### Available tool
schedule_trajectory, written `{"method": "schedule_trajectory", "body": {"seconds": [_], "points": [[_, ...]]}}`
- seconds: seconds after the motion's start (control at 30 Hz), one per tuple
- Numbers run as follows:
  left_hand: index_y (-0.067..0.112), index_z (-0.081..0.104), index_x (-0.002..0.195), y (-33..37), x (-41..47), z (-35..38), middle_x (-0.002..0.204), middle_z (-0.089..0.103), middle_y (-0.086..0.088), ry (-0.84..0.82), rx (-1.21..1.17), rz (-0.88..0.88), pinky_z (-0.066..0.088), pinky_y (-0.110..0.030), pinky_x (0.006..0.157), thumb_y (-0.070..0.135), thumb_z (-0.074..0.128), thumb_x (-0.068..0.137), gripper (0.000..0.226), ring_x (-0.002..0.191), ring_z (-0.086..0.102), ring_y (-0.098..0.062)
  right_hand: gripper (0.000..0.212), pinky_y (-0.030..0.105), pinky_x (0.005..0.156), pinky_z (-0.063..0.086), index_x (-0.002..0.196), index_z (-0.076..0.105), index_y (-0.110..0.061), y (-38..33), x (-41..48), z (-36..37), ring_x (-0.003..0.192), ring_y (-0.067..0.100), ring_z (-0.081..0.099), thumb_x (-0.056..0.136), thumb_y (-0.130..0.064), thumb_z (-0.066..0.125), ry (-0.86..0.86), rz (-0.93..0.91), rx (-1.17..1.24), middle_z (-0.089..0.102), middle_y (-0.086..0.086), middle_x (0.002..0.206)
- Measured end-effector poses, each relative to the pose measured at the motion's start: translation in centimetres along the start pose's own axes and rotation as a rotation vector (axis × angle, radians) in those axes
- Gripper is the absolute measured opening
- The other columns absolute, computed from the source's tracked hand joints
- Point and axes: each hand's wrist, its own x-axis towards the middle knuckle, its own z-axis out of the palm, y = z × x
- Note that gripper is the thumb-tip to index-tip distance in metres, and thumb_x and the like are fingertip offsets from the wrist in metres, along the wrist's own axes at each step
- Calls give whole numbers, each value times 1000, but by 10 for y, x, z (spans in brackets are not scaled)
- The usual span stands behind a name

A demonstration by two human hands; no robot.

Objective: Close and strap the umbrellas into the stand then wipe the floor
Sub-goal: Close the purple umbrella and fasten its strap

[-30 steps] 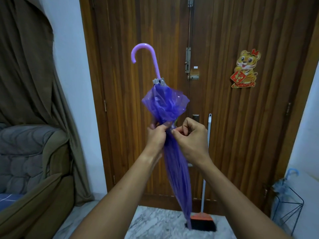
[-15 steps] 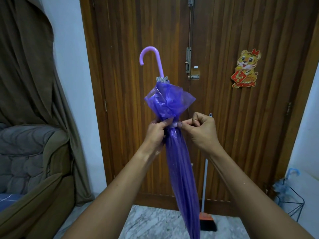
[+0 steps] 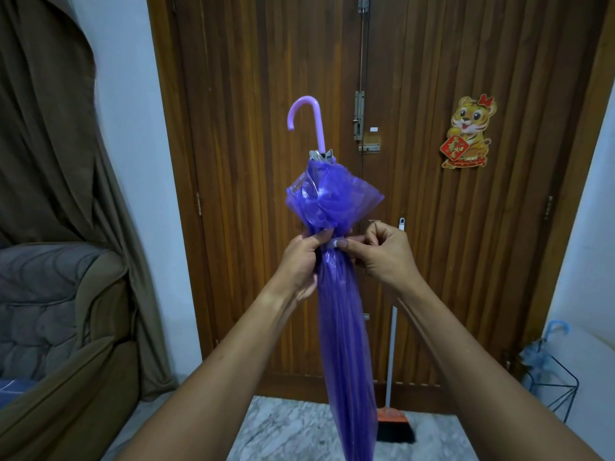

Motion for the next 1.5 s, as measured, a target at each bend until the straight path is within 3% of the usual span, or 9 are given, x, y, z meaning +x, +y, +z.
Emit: {"method": "schedule_trajectory", "body": {"seconds": [0.27,0.43,0.57,0.67,0.77,1.0,1.13,1.37,1.5], "points": [[-21,43,134,-22,3,-5,95,73,-28,77,-121,-5,62,-39,79,5,50,99,44,85,74,-32,46,47,74,58,53,51,-32,26,3,4,81,36,73,78,-13,84,39,-2,-165,72,20,80],[-20,51,127,-39,17,-12,110,63,-33,108,-156,-29,59,-39,86,-1,53,97,35,88,69,-33,37,50,77,61,63,49,-22,45,8,1,80,32,73,81,-15,81,85,23,-287,73,14,77],[-9,63,103,-52,34,-21,92,71,-27,36,-104,-85,61,-38,73,1,51,97,16,74,72,-30,42,42,66,53,61,50,-25,63,9,-14,67,25,60,70,-24,90,91,92,-160,62,10,68],[1,68,96,-70,49,-27,81,72,-13,-34,49,-160,57,-36,71,3,56,96,13,70,68,-23,36,24,61,54,93,62,-14,69,5,-35,77,16,66,71,-20,90,160,130,-159,68,1,89],[6,70,101,-102,61,-25,86,70,-11,-171,183,-265,53,-33,71,5,57,96,15,69,65,-18,68,21,79,59,132,55,-19,68,7,-66,104,7,70,73,-15,88,144,169,-209,69,-4,121],[10,71,97,-179,132,19,84,73,1,-508,597,-303,53,-24,75,11,61,97,11,80,69,-11,53,34,91,59,120,60,-17,98,23,-174,104,11,71,75,-4,83,176,292,-284,71,0,113],[6,71,113,-253,192,58,94,73,0,-391,626,-120,53,-16,76,4,74,87,26,85,69,0,59,25,81,60,118,58,-26,140,45,-256,95,4,70,73,4,81,423,221,-370,69,-10,105],[15,68,122,-400,329,181,95,78,2,-440,497,-320,52,-21,68,19,68,94,28,81,73,-7,61,39,84,62,118,60,-17,220,102,-460,94,15,72,64,3,79,544,253,-562,72,0,105],[9,64,129,-479,396,233,117,74,-9,-457,502,-374,58,-23,76,17,63,98,32,95,73,-14,49,21,76,58,108,58,-19,258,139,-552,87,6,67,70,3,78,579,271,-659,68,-5,99]]}}
